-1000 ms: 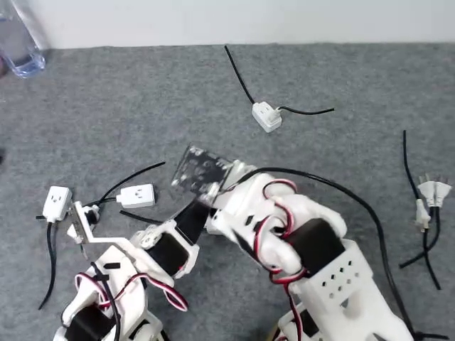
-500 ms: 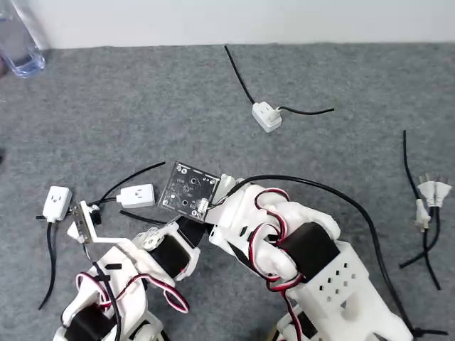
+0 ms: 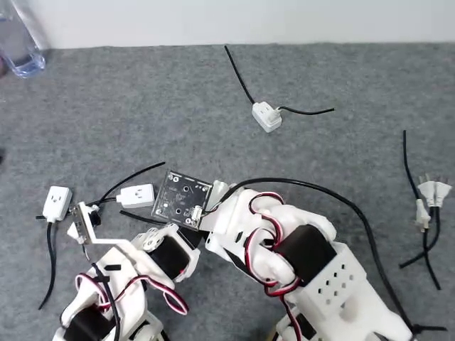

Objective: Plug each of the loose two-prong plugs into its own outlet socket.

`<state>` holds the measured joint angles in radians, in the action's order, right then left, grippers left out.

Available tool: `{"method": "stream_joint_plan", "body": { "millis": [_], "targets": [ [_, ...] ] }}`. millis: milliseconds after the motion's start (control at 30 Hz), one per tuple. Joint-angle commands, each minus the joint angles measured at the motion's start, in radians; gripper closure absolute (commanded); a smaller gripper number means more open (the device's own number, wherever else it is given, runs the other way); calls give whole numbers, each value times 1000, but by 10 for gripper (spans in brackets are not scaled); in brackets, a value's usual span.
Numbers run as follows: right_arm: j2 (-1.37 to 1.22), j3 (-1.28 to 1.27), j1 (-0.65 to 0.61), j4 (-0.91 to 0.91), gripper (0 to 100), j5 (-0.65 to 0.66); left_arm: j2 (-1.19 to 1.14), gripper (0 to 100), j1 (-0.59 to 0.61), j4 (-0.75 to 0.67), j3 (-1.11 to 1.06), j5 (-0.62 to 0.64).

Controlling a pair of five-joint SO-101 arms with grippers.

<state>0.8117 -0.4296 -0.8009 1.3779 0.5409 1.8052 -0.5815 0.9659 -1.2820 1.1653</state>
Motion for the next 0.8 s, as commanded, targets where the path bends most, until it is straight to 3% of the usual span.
{"method": "stream_joint_plan", "body": {
  "millis": [0,767],
  "targets": [
    [19,109,-15,31,990,9,6,987,6,9,-12,-9],
    [79,121,-13,39,990,3,6,987,6,9,-18,-9]
  ]
}}
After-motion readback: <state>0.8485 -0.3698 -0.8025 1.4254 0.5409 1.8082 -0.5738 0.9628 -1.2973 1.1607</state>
